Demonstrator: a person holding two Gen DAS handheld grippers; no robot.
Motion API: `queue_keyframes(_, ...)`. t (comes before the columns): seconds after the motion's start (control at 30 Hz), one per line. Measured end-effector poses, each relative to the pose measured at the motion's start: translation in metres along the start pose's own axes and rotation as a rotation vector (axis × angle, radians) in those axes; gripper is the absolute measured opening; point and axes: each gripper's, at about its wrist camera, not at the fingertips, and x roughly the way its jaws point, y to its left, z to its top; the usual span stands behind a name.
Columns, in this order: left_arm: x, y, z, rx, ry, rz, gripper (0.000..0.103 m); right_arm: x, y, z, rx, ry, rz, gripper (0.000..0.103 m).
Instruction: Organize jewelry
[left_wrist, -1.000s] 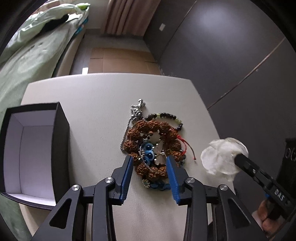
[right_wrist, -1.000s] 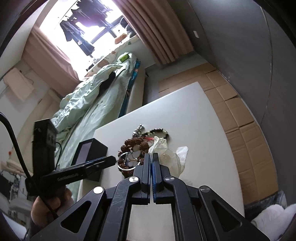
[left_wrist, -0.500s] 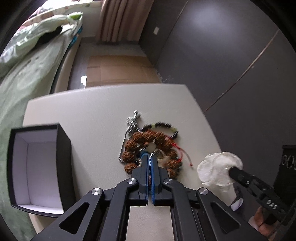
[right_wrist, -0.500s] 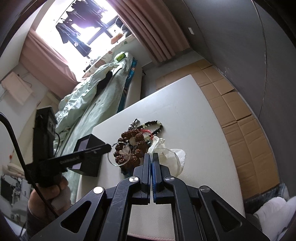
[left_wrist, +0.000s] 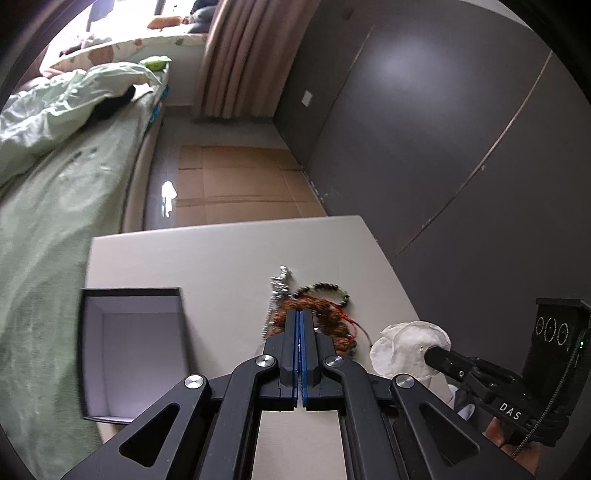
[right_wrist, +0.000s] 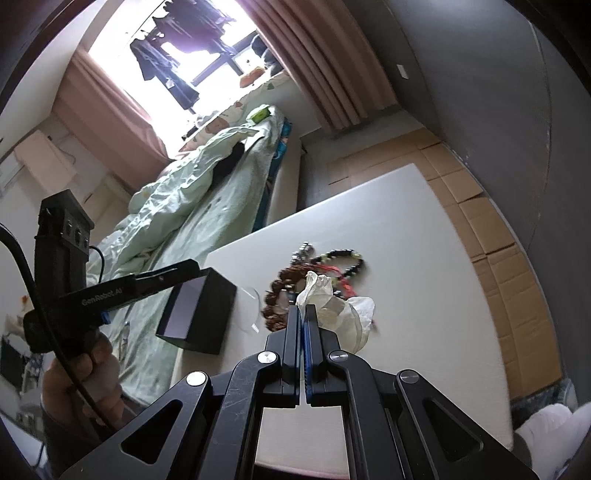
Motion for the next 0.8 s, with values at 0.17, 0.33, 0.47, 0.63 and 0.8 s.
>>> queue_keyframes(0.17, -0.016, 0.023, 0.0, -0.022, -0.021, 0.025, 0.0, 0.01, 0.02, 0.0, -0.025, 0.008, 0.017, 0.003)
queue_keyframes(0.33, -0.012, 0.026, -0.005, -0.032, 0.027, -0.011, 0.001, 0.021, 0.029, -0.001, -0.031, 0.02, 0.019, 0.003)
queue_keyframes(0.47, 0.004, 0.017, -0.014, -0.009, 0.088, -0.021, 0.031, 0.018, 0.028, -0.004, -0.015, 0.01, -0.002, 0.003)
queue_keyframes(0.63, 0.022, 0.007, -0.026, 0.01, 0.103, -0.035, 0.067, 0.006, 0.014, -0.007, 0.007, 0.001, -0.031, 0.003)
queue_keyframes(0.8, 0.046, 0.007, -0.035, -0.017, 0.145, -0.015, 0.067, -0.001, -0.003, -0.011, 0.032, -0.001, -0.058, 0.003)
